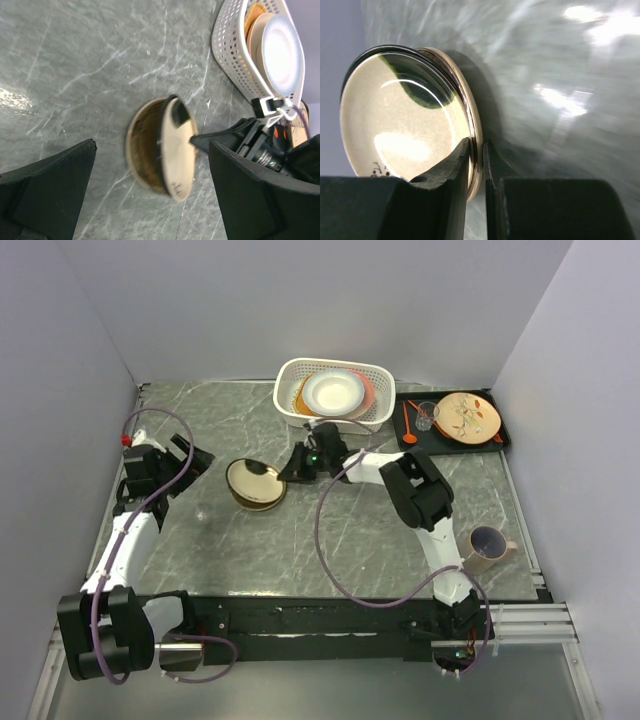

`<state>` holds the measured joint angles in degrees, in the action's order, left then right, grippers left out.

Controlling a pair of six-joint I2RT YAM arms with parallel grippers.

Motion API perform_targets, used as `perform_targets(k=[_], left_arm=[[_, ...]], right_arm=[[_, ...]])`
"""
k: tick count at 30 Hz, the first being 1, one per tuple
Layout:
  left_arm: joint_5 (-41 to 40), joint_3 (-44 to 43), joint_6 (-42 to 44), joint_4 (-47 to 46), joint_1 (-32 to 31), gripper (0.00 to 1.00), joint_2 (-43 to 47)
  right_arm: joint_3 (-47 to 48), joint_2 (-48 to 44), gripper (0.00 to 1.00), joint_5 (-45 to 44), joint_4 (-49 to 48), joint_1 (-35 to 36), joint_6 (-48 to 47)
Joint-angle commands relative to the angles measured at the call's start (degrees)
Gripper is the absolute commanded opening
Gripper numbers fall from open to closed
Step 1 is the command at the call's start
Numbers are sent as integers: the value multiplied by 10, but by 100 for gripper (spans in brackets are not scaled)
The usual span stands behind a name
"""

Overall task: Place the plates into the plastic bin on the countertop
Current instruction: Move the plate to the center of the board.

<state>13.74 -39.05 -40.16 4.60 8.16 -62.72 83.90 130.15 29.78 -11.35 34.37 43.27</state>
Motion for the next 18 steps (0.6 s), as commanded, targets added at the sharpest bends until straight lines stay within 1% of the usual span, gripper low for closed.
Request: perform_targets(k=[1,3,10,16,17,18], left_arm=[[36,19,-3,-60,-2,99,-16],[37,23,-4,-70,-9,99,-28],[25,21,-1,-87,-47,99,-62],[25,23,0,-100,-60,99,-79],[27,24,1,-102,-62,99,-85],[27,25,0,-104,-65,99,-88]], right_arm=[[-35,-54,18,-57,15,-23,-42],[-44,-65,22,-58,15,-26,-46],[-51,-75,31,-48,6,-26,-45],[-57,-89,38,-41,2,-25,-43],[-58,-90,41,-40,-2,-25,-41],[-60,-94,43,-39,-3,-26,-40]])
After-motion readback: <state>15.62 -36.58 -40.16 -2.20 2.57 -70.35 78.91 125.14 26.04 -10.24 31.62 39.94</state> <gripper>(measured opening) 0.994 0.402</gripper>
